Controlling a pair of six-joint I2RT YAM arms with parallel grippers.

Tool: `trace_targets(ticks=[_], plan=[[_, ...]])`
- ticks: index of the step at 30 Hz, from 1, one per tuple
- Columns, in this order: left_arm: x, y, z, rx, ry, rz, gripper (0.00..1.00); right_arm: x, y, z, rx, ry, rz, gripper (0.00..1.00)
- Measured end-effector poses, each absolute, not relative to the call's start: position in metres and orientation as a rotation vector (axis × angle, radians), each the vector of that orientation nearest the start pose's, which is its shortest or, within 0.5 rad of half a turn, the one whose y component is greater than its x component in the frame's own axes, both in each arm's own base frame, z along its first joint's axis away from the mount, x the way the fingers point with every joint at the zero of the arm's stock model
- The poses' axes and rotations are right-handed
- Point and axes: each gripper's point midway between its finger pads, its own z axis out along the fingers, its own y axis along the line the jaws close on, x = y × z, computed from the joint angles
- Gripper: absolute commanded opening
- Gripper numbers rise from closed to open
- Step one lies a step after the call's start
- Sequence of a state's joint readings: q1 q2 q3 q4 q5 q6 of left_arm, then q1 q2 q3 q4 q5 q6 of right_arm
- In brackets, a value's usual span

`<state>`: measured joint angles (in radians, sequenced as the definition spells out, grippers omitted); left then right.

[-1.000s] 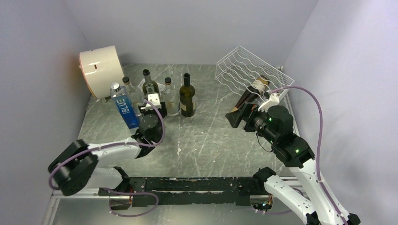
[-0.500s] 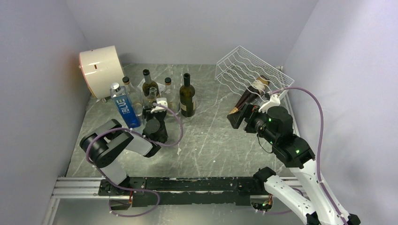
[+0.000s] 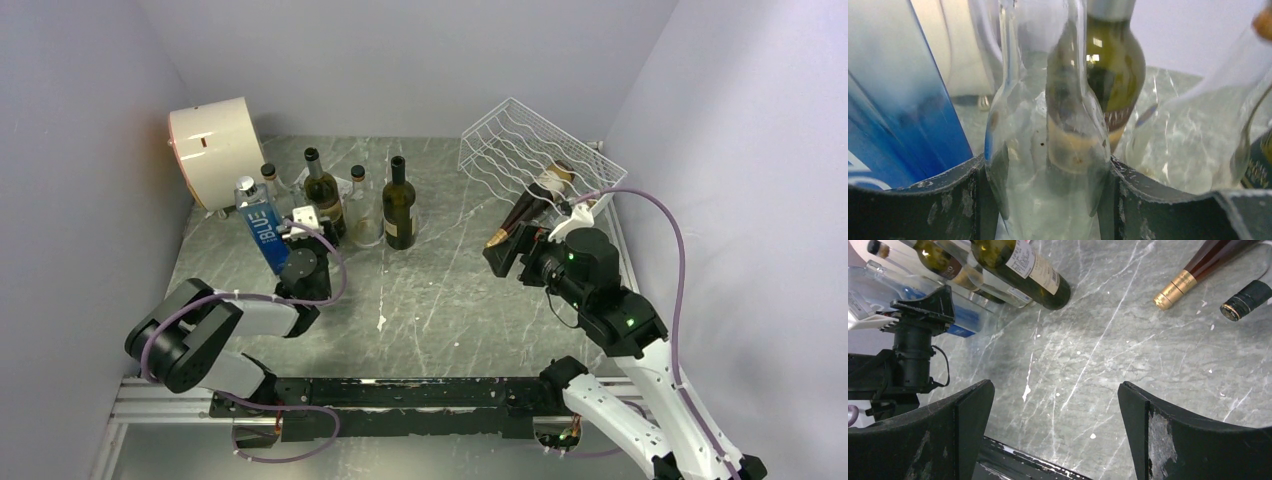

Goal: Take the wine bottle off the wine rack

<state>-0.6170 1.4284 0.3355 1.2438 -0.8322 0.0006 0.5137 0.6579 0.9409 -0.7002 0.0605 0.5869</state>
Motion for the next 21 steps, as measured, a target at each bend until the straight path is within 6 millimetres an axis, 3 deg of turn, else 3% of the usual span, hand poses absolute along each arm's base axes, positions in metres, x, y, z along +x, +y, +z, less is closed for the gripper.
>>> trace_targets(ticks=[3,5,10,15,21], plan=[[0.351,-0.096,0.152,-0.203,1.501,0.078,0.15,0.207,0.131,0.261,0.116,2.058,0.638,1.0],[0.351,-0.097,0.151,-0.203,1.504,0.064,0.22,0.207,0.131,0.259,0.117,2.064,0.637,1.0],[0.351,-0.099,0.151,-0.21,1.496,0.047,0.61,0.207,0.132,0.259,0.117,2.068,0.639,1.0],[0.35,-0.099,0.149,-0.209,1.504,0.038,0.91,0.207,0.133,0.258,0.119,2.069,0.643,1.0],[0.347,-0.1,0.145,-0.187,1.542,0.04,0.98,0.208,0.135,0.254,0.118,2.077,0.652,1.0]])
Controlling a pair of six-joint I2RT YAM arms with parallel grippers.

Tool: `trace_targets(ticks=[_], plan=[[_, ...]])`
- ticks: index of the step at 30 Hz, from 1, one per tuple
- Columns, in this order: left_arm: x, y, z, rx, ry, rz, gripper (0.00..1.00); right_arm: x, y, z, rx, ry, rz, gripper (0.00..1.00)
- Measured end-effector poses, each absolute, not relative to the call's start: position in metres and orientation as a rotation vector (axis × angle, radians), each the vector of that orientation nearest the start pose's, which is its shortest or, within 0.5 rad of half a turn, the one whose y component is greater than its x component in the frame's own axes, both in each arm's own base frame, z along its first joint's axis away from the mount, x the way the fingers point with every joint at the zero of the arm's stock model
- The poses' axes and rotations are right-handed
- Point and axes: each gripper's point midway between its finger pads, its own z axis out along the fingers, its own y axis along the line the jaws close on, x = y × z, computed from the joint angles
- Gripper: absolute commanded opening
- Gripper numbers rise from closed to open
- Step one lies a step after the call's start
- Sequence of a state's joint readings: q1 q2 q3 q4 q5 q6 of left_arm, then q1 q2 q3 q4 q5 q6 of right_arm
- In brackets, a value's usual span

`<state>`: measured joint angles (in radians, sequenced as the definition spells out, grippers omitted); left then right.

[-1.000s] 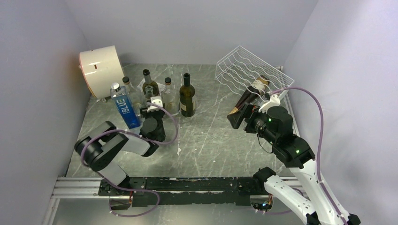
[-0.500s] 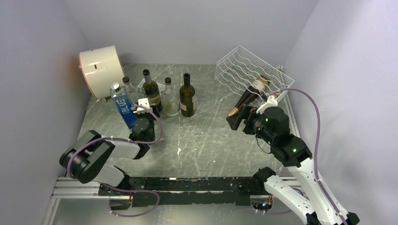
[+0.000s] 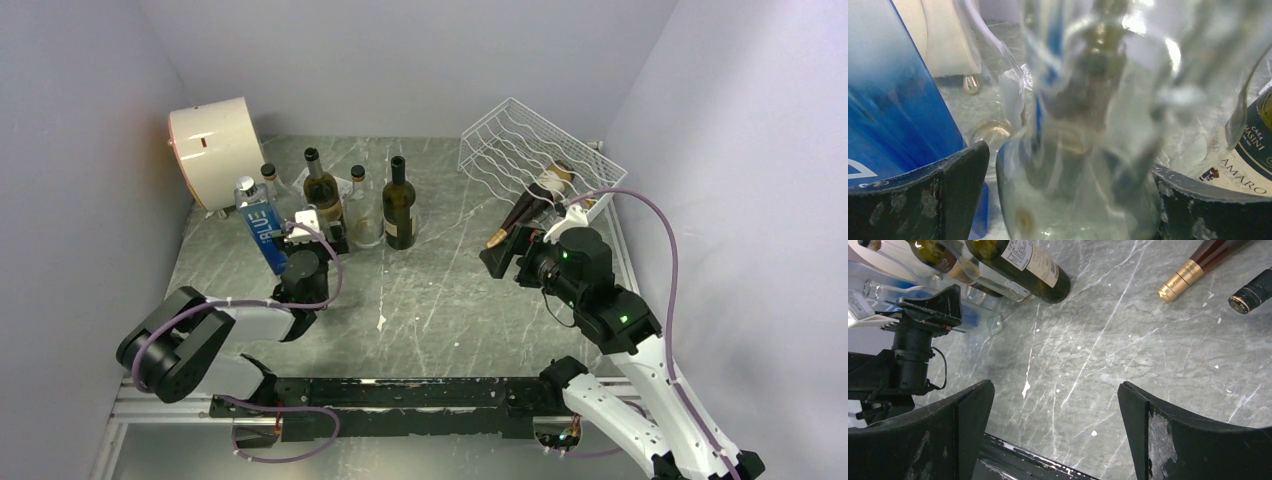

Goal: Take the wine bottle off the wine rack

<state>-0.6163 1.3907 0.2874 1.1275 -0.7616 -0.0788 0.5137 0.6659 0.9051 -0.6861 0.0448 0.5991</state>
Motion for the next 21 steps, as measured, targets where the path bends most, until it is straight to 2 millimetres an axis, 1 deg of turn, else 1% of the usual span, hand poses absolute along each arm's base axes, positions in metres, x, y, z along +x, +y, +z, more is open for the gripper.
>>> trace_targets(ticks=[6,15,21], plan=[[0.343,-0.102,0.152,-0.194,1.579,0.009,1.0,0.208,0.137,0.254,0.113,2.078,0.66,1.0],[0.329,-0.108,0.179,-0.218,1.623,-0.109,1.0,0.208,0.137,0.246,0.112,2.094,0.656,1.0],[0.317,-0.117,0.194,-0.23,1.688,-0.209,1.0,0.207,0.14,0.242,0.109,2.106,0.667,1.0]])
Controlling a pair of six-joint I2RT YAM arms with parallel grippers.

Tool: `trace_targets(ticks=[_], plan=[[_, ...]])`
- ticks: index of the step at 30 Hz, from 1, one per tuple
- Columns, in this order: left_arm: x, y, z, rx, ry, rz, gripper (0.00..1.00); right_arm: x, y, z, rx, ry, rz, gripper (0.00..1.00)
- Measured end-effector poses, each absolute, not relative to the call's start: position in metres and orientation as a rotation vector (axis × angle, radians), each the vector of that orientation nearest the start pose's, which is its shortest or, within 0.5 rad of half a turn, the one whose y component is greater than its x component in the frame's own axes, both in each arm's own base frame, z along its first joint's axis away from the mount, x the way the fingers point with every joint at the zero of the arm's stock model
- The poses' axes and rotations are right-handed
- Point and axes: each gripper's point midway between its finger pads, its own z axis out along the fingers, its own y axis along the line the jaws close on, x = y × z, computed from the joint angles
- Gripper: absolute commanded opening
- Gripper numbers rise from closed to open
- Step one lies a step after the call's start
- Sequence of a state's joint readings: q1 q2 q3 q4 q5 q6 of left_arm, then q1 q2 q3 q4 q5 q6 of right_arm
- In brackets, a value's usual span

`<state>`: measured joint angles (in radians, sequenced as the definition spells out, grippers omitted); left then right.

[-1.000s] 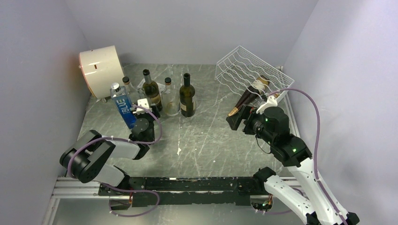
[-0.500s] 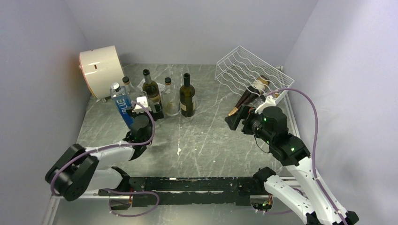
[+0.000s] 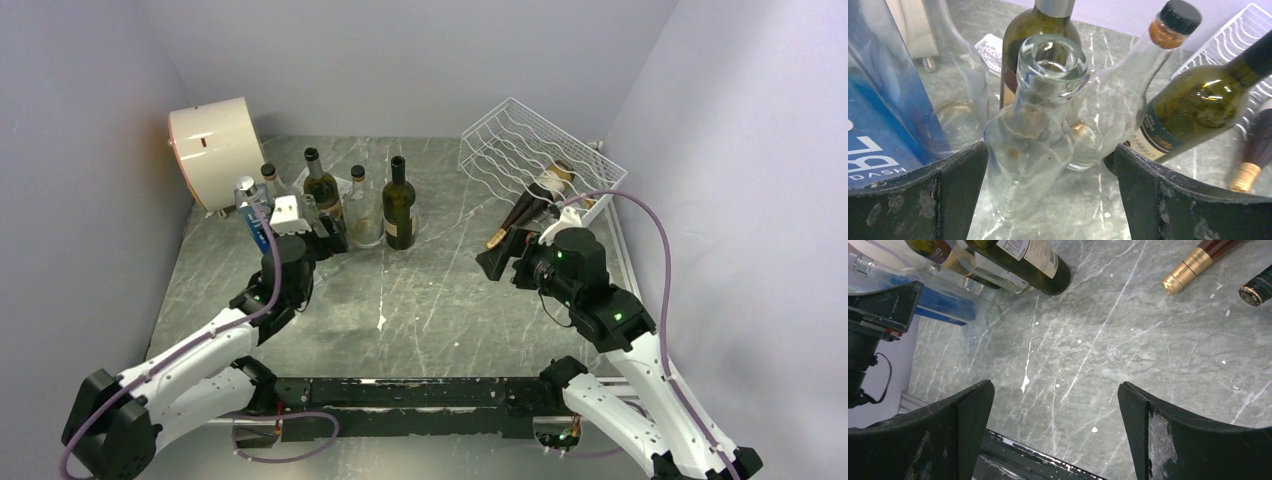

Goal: Take the wine bottle off the wine rack

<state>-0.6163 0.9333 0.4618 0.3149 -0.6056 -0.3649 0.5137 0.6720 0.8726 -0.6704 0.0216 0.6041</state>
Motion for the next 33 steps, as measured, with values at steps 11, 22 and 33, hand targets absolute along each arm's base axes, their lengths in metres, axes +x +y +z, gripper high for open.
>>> trace_targets(ticks=[11,22,33], plan=[[0.291,-0.127,0.233,-0.17,1.759,-0.336,1.0,0.213,0.145,0.216,0.124,2.178,0.654,1.0],[0.273,-0.118,0.322,-0.006,1.616,-0.323,0.99,0.24,0.137,0.171,0.239,2.28,0.47,1.0],[0.282,-0.157,0.404,0.256,1.396,-0.382,0.98,0.284,0.123,0.115,0.311,2.365,0.152,1.0]])
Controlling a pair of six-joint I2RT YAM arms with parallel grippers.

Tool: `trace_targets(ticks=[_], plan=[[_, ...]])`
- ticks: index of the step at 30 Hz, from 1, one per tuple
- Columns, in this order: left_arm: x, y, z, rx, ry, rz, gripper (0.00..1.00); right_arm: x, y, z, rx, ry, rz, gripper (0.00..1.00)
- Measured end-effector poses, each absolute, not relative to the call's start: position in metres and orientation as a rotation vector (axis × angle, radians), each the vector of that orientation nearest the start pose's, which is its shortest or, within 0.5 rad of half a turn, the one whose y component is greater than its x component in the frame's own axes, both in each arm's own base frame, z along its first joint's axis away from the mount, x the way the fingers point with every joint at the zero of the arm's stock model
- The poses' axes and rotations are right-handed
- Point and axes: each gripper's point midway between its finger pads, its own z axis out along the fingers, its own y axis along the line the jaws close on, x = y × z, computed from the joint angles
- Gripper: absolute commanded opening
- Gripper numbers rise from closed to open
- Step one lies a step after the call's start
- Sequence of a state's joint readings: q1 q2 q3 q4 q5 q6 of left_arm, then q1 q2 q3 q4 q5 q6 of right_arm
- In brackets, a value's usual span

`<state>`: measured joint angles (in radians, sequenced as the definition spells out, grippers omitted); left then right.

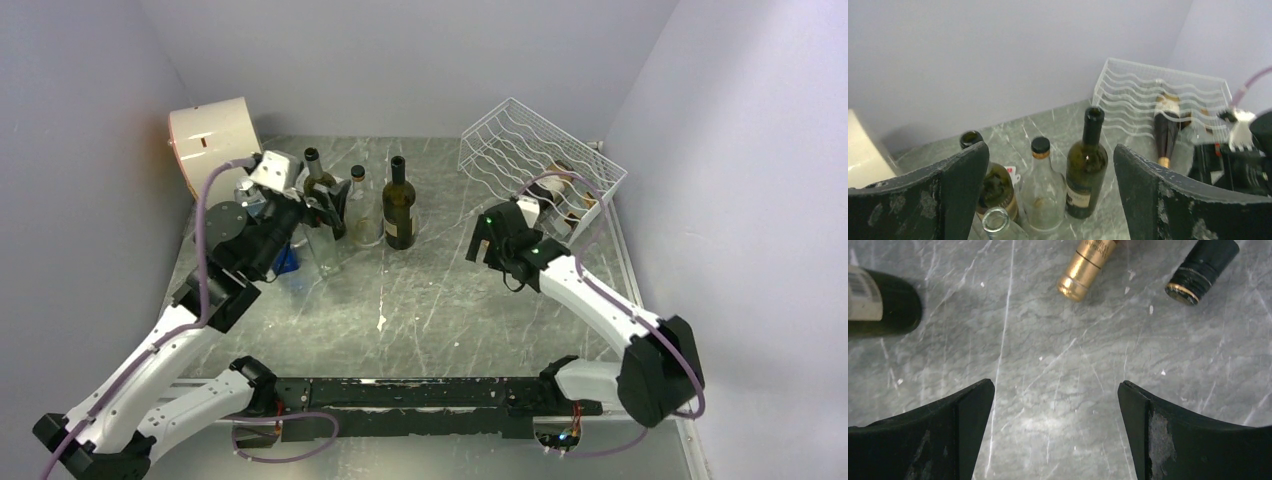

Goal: Take the wine bottle off the wine rack

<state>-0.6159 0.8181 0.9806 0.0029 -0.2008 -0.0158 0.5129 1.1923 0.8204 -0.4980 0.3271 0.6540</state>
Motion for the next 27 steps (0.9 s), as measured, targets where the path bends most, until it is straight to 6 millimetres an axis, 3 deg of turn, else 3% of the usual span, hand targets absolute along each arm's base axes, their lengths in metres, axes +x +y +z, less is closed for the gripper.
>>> trace_targets(ticks=[6,12,21,24,27], plan=[[0.284,-0.157,0.357,0.335,1.451,-0.369,0.98,0.313,0.125,0.094,0.307,2.401,0.061,0.99],[0.279,-0.136,0.372,0.303,1.384,-0.355,0.97,0.353,0.107,0.069,0.408,2.436,-0.026,1.0],[0.274,-0.144,0.373,0.341,1.368,-0.404,0.94,0.386,0.07,0.027,0.666,2.483,-0.049,0.91],[0.276,-0.149,0.368,0.354,1.385,-0.419,0.93,0.396,0.074,0.021,0.679,2.481,-0.039,0.82],[0.279,-0.152,0.363,0.363,1.399,-0.426,0.93,0.406,0.08,0.018,0.686,2.48,-0.019,0.67]])
